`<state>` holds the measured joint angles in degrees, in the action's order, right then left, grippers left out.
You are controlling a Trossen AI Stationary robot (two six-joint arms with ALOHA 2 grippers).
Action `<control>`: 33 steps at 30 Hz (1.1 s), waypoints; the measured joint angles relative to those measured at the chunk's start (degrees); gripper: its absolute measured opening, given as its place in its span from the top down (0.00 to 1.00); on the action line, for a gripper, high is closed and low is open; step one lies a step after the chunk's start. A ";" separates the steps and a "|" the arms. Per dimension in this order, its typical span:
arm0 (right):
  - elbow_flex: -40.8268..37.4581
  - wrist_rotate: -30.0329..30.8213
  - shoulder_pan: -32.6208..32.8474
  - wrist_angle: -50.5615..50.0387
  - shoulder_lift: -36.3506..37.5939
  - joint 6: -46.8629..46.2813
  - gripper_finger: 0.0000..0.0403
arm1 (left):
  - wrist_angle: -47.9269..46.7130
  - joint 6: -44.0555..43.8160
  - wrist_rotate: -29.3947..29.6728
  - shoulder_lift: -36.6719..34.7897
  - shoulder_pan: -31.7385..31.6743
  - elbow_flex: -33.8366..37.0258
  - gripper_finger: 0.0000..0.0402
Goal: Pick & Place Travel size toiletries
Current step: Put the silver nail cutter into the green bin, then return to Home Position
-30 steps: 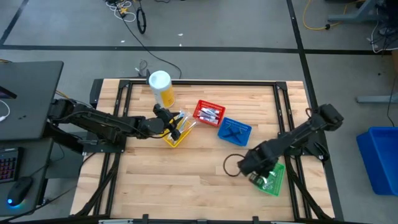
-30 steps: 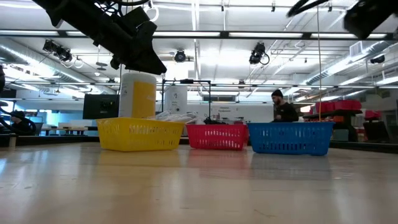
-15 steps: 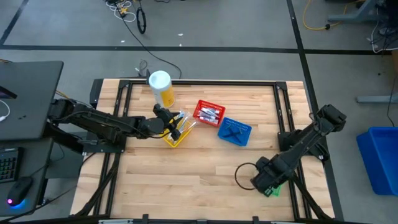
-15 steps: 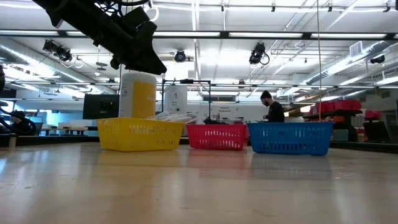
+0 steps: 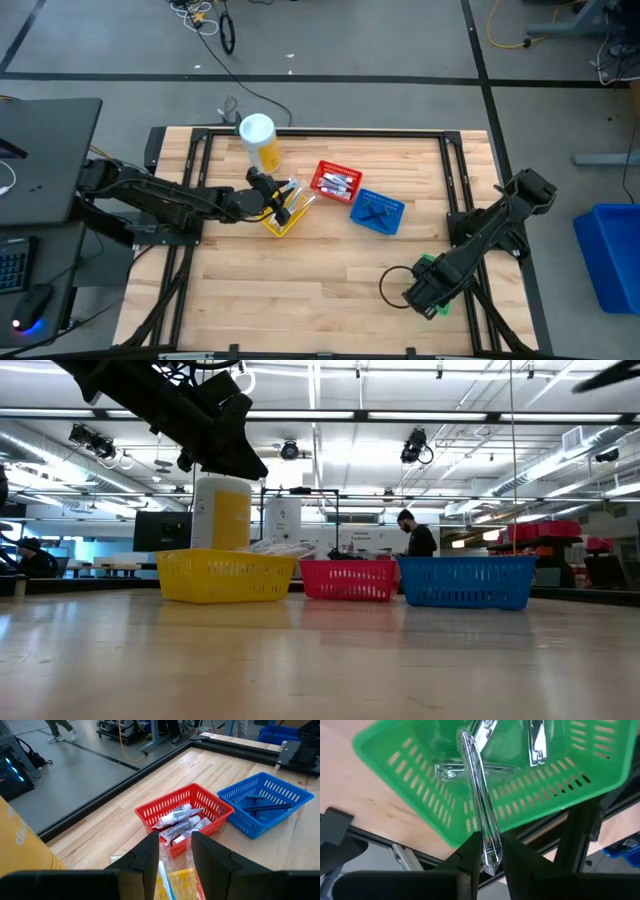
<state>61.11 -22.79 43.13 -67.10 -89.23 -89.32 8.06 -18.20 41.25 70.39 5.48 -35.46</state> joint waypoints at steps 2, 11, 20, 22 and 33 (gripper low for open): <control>-1.34 0.07 -0.02 1.70 0.00 0.29 0.82 | 0.00 0.00 0.00 0.00 -0.02 0.00 0.70; -6.02 1.64 -0.02 13.91 0.00 4.62 0.70 | 0.02 -0.02 0.09 0.00 -0.01 0.00 0.70; -6.11 -3.63 -2.90 7.26 1.21 5.74 0.59 | 0.04 -0.02 0.11 0.01 -0.02 0.00 0.70; -5.98 -4.24 -3.84 7.50 2.02 6.62 0.59 | 0.02 -0.02 -0.21 0.02 0.00 0.00 0.70; -0.49 16.67 -11.87 3.07 12.16 22.36 0.63 | -0.38 2.60 -5.78 -3.77 0.04 -0.37 0.70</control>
<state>60.62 -6.13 31.27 -64.03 -77.07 -66.96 7.68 -15.59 35.47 66.62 5.52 -35.83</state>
